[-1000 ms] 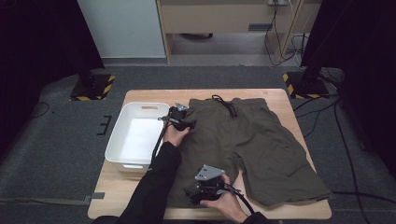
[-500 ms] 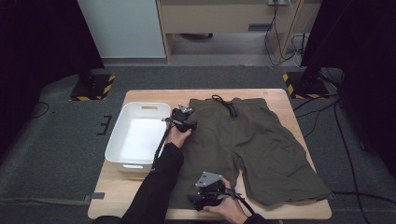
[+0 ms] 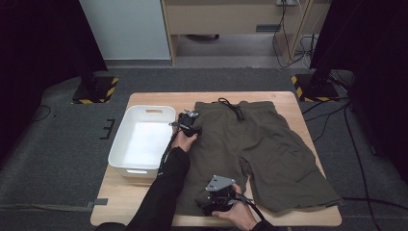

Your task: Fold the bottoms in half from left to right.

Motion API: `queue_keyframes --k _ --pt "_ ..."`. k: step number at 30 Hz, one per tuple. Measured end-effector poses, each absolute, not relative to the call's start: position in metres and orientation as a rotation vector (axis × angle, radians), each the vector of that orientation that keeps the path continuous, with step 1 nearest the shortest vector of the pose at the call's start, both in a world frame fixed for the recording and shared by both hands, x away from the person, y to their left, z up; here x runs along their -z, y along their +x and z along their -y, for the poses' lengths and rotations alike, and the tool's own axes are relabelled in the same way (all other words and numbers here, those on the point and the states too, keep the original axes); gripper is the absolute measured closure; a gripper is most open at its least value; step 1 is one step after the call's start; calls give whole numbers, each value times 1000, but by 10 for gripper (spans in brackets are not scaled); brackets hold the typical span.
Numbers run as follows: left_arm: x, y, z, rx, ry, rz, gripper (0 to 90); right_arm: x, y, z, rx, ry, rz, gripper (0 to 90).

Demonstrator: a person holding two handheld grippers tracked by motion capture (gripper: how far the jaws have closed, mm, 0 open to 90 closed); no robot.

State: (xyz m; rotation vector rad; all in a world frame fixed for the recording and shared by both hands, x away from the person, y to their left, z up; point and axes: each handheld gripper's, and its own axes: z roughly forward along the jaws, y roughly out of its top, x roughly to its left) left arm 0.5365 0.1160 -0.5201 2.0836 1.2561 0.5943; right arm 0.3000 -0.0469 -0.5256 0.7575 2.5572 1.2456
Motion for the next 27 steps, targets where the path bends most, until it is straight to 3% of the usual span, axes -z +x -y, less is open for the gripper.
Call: queue_keyframes --k 9,15,18,27 --pt "526 539 -113 -617 2119 -1259 434 536 297 28 -1180 718 -2600 122" --pt "528 540 -113 -614 2090 -1282 481 537 297 25 -1143 736 -2597 159" --pt "528 539 -111 -604 2076 -1285 578 537 295 26 -1162 748 -2574 276" --pt "526 537 -108 -572 2076 -1308 808 535 297 33 -1188 777 -2518 777"
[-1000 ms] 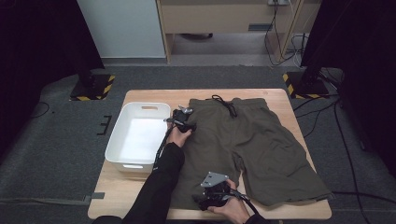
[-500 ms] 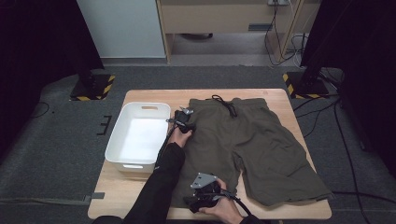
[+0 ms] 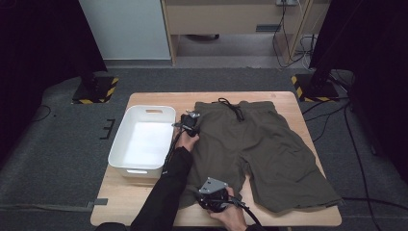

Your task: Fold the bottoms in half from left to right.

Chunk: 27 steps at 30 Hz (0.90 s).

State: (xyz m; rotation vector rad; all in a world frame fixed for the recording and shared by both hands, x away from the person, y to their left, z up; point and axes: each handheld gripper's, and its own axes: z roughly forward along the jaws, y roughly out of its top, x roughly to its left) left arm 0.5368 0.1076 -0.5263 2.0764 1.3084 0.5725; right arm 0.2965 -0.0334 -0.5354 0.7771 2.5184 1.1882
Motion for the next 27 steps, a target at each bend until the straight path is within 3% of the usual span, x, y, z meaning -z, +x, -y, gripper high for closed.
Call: queue_keyframes --k 4,18,27 --pt "519 533 -105 -565 2083 -1318 867 534 302 42 -1220 803 -2565 863" --pt "472 526 -110 -603 2037 -1289 881 497 288 72 -1377 704 -2530 874" --pt "450 527 -113 -546 1981 -1290 881 472 286 94 -1483 714 -2437 875"
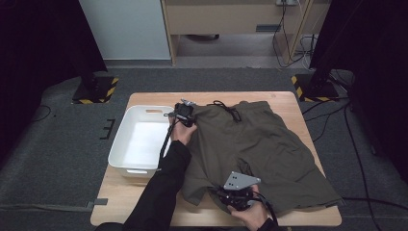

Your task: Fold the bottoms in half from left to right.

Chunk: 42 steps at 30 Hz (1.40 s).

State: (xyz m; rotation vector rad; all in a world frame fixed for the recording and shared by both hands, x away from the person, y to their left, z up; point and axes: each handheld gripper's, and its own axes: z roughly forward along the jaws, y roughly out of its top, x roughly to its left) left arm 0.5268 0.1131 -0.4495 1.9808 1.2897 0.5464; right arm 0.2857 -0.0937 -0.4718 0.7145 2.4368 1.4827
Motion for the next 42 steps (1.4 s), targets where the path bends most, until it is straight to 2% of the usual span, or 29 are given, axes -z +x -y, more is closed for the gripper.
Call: queue_keyframes --k 10,17,23,25,27,30,36,42 --pt "407 536 -72 -499 1949 -1199 882 454 281 126 -1508 748 -2329 874" --pt "392 543 -19 -449 1943 -1106 882 437 271 170 -1514 835 -2194 872" --pt "392 548 34 -399 1918 -1051 874 431 261 216 -1465 1041 -2045 865" --pt "395 550 47 -355 1870 -1019 813 431 259 228 -1378 1168 -1974 806" --pt "398 549 54 -310 1814 -957 660 433 259 239 -1285 1242 -1885 739" --pt "393 545 52 -316 1794 -885 538 434 261 250 -1250 1288 -1780 602" --pt "373 536 16 -378 1737 -851 495 426 267 254 -1285 1248 -1693 510" --pt "376 529 -26 -452 1753 -882 479 419 279 254 -1279 1175 -1717 412"
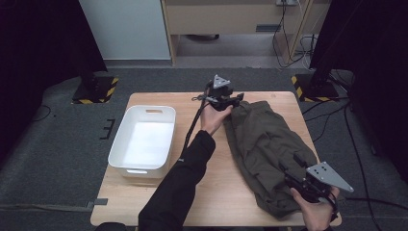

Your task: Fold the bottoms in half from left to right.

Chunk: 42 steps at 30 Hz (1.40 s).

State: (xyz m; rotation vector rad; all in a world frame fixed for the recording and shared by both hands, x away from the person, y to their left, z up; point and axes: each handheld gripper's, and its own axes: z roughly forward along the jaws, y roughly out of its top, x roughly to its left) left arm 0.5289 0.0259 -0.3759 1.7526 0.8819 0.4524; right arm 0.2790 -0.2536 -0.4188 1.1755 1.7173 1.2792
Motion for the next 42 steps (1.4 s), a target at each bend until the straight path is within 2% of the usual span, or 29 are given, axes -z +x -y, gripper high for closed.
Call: queue_keyframes --k 4,10,22,25,26,29,33,36,38,42 --pt "383 526 -53 -472 1754 -894 471 420 288 257 -1305 1185 -1734 347" --pt "399 531 -74 -478 1742 -955 456 436 294 248 -1293 1170 -1832 303" --pt "436 543 -40 -421 1739 -971 418 478 293 226 -1229 1155 -2053 219" --pt "447 548 -30 -404 1733 -986 446 486 292 225 -1185 1148 -2102 232" --pt "449 549 -27 -403 1729 -995 467 488 293 225 -1170 1144 -2112 248" --pt "456 552 -21 -403 1727 -1019 598 492 294 228 -1124 1140 -2136 377" --pt "458 553 -15 -396 1756 -1016 776 494 297 235 -1092 1153 -2164 652" --pt "454 553 -11 -383 1781 -1017 863 491 298 240 -1102 1179 -2186 807" --pt "450 552 -10 -377 1803 -1007 882 489 297 243 -1112 1189 -2185 853" --pt "437 554 -9 -375 1794 -997 893 481 295 249 -1139 1202 -2145 871"
